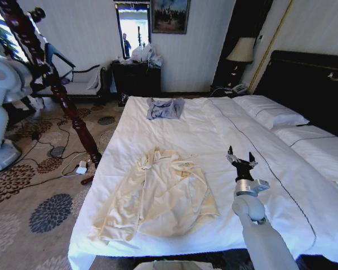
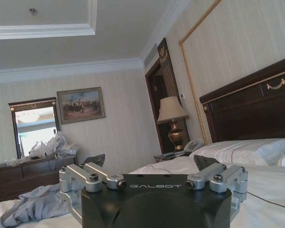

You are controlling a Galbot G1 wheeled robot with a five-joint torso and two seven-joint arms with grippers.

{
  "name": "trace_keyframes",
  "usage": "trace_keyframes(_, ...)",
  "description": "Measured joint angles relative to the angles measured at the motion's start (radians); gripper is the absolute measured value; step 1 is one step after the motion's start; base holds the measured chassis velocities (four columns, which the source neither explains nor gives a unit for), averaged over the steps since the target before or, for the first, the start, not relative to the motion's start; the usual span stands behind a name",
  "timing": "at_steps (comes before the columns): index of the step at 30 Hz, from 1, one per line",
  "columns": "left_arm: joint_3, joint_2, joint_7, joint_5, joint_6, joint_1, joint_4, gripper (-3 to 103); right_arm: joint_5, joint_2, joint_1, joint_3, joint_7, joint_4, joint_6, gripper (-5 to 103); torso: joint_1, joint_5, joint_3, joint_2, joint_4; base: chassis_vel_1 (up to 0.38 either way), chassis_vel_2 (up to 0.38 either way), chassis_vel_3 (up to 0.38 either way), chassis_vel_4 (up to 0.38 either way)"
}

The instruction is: Pick up the clothes from the bed and hang them on the clothes hanger.

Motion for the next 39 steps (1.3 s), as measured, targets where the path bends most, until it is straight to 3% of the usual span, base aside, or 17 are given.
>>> trace_keyframes(7,-0.035,0.008,0.066,-0.033,-0.063,-0.001,-0.019,19,0.001,-0.009,-0.009,0.012,0.004,0.011,0.000,100,0.000,0.0005,0.000,0.000,-0.0007,0.000,0.000,0.000,0.000)
trace_keyframes(17,-0.039,0.018,0.080,-0.029,-0.135,-0.016,-0.032,18,-0.001,0.001,-0.017,0.012,0.005,0.010,-0.001,100,0.000,0.0005,0.000,0.000,-0.0005,0.000,0.000,0.000,0.000)
trace_keyframes(20,-0.041,0.022,0.103,-0.023,-0.169,-0.019,-0.032,15,-0.002,0.002,-0.019,0.012,0.005,0.011,0.000,100,0.000,0.0008,0.000,0.000,-0.0006,0.000,0.000,0.000,0.000)
trace_keyframes(22,-0.057,0.026,0.128,-0.023,-0.201,-0.012,-0.043,6,-0.003,0.001,-0.021,0.013,0.005,0.011,0.000,100,0.000,0.0007,0.000,0.000,-0.0006,0.000,0.000,0.000,0.000)
trace_keyframes(33,-0.119,0.033,0.143,0.020,-0.215,0.102,-0.071,0,-0.004,0.003,-0.019,0.012,0.007,0.005,0.000,100,0.000,0.0001,0.000,0.000,-0.0004,0.000,0.000,0.000,0.000)
trace_keyframes(39,-0.131,0.026,0.097,0.058,-0.179,0.117,-0.080,0,-0.010,0.004,-0.027,0.012,0.007,-0.007,0.005,100,0.000,0.0007,0.000,0.000,-0.0008,0.000,0.000,0.000,0.000)
